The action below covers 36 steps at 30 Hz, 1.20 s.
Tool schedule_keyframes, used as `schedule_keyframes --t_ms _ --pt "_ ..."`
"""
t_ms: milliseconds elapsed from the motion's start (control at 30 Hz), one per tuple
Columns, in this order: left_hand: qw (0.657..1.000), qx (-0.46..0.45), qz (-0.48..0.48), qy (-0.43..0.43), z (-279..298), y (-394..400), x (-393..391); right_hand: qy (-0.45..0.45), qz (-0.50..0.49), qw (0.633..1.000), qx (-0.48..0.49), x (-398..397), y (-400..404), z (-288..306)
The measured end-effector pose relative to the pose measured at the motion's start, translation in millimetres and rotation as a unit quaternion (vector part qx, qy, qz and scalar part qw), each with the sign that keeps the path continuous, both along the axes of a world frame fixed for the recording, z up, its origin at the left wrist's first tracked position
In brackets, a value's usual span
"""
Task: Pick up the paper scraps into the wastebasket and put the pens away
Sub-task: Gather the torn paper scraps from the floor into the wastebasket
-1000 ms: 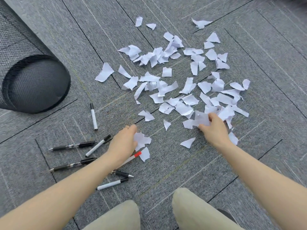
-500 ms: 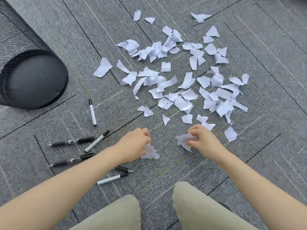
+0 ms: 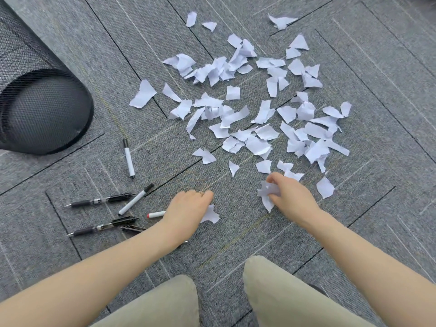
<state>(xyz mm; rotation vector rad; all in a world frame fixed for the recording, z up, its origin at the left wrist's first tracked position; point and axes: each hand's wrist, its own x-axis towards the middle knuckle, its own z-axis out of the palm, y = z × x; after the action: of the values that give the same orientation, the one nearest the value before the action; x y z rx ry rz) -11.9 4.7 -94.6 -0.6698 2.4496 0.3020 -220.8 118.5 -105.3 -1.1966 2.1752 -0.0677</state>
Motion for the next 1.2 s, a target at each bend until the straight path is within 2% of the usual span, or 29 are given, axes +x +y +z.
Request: schedule_keyframes --t_ms 300,367,400,467,533,600,667,700,767,833,900,1000,1067,1133,1200 --pt "0.999 0.026 0.008 0.041 -6 1 7 0.032 0.009 0.997 0.064 8 -7 9" --pt "0.995 0.059 0.058 0.050 0 -4 10 0.012 0.013 0.995 0.103 6 -15 16" --pt "0.986 0.087 0.124 0.071 8 -11 11 -0.011 0.002 0.994 0.106 6 -24 22" --pt "0.935 0.148 0.282 0.157 32 -33 17 -0.075 -0.046 0.994 0.062 5 -48 36" --pt "0.867 0.142 0.391 0.274 72 -68 25 -0.131 -0.077 0.988 -0.011 10 -78 58" --pt "0.795 0.067 0.437 0.416 125 -111 42 -0.185 -0.096 0.975 -0.073 22 -108 78" --pt "0.733 -0.027 0.436 0.521 178 -149 60 -0.218 -0.093 0.965 -0.109 38 -135 95" --pt "0.710 -0.080 0.425 0.555 203 -168 72 -0.233 -0.089 0.959 -0.132 50 -152 106" --pt "0.681 -0.181 0.420 0.571 242 -198 95 -0.274 -0.086 0.939 -0.192 74 -188 134" --pt "0.680 -0.265 0.434 0.528 259 -222 120 -0.314 -0.066 0.908 -0.271 101 -226 176" --pt "0.705 -0.303 0.463 0.444 260 -241 141 -0.304 -0.012 0.889 -0.343 127 -261 216" --pt "0.774 -0.239 0.505 0.297 245 -255 165 -0.268 0.058 0.874 -0.402 170 -305 260" --pt "0.810 -0.187 0.516 0.208 234 -256 174 -0.224 0.104 0.882 -0.402 200 -327 272" --pt "0.819 -0.158 0.524 0.169 225 -254 179 -0.133 0.155 0.902 -0.380 223 -339 271" --pt "0.814 -0.164 0.532 0.164 223 -250 182 -0.053 0.187 0.907 -0.374 235 -342 264"
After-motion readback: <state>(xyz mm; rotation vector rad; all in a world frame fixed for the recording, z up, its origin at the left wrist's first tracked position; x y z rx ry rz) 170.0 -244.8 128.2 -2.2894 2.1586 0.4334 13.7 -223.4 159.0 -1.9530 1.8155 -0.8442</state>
